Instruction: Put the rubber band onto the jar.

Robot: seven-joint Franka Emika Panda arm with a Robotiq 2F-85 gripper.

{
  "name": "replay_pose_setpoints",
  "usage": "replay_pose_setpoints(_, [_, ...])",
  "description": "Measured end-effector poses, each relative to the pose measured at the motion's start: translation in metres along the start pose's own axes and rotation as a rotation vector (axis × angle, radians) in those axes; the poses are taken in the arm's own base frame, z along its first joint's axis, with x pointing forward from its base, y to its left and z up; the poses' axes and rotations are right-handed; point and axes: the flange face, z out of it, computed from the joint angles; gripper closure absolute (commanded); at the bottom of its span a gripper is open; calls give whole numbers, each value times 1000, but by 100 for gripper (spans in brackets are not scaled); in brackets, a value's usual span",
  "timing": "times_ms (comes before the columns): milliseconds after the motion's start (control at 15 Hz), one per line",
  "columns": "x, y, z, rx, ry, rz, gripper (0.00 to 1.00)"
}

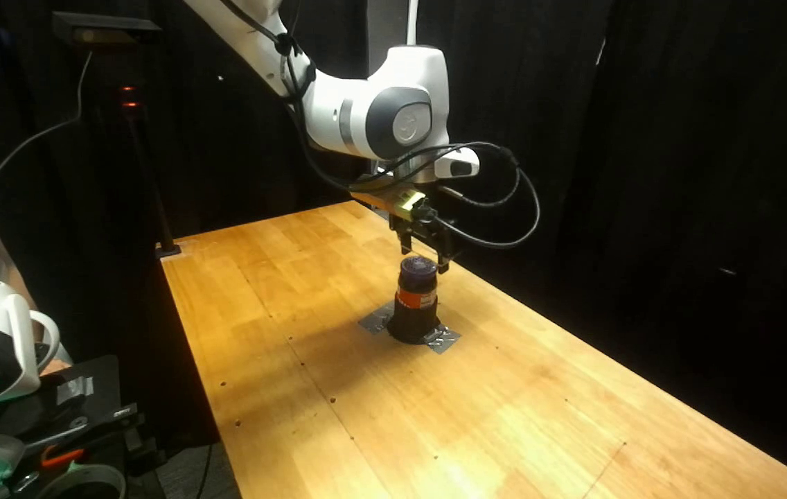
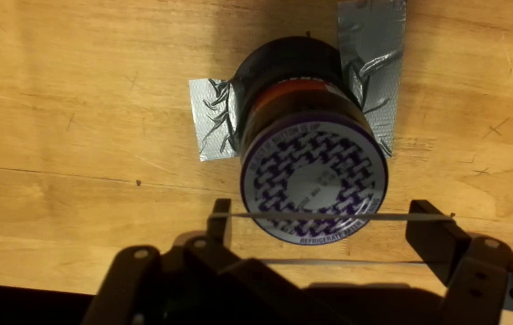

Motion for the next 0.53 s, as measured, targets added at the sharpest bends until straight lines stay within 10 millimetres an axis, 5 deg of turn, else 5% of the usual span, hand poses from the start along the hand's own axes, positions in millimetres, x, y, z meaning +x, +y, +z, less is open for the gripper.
replay_pose_setpoints(533, [0, 6, 23, 34, -15, 46, 0])
